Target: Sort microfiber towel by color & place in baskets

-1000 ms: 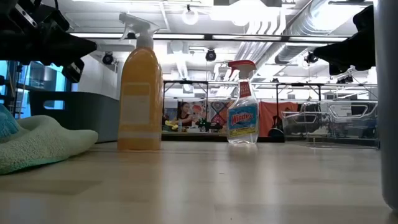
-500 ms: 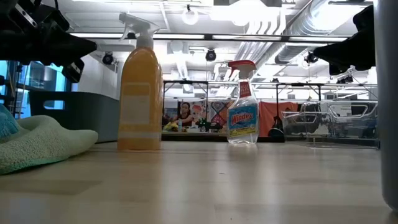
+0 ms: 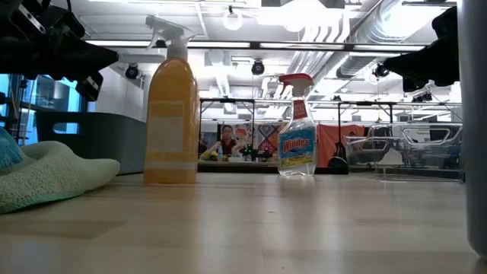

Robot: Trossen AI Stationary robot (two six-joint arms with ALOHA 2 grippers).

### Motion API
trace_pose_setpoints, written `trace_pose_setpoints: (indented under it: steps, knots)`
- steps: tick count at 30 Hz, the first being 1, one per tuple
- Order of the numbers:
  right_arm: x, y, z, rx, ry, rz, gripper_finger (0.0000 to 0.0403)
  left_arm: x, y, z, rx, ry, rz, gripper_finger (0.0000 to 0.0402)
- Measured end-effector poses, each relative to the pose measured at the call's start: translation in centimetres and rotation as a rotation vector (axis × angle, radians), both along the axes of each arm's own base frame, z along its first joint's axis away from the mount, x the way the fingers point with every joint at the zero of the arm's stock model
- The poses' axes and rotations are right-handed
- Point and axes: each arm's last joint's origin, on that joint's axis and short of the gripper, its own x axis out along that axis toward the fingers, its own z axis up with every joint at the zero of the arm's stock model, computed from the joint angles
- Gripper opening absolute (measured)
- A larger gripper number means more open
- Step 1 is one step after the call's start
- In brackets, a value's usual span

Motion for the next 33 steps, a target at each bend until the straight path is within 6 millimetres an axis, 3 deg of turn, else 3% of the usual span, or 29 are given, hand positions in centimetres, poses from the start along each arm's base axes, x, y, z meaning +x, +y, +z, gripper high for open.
trace_pose_setpoints:
  steps: [24, 29, 33]
  knots:
    - [0.0, 0.0, 0.0, 0.0, 0.0, -0.001, 0.0, 0.0, 0.0, 0.0, -0.002, 0.0, 0.0, 0.0]
    - [0.0, 0.0, 0.0, 0.0, -0.001, 0.0, 0.0, 0.0, 0.0, 0.3, -0.116, -0.028, -0.004, 0.0]
    - [0.0, 0.0, 0.0, 0.0, 0.0, 0.0, 0.0, -0.1, 0.0, 1.1, -0.321, -0.106, -0.024, 0.0]
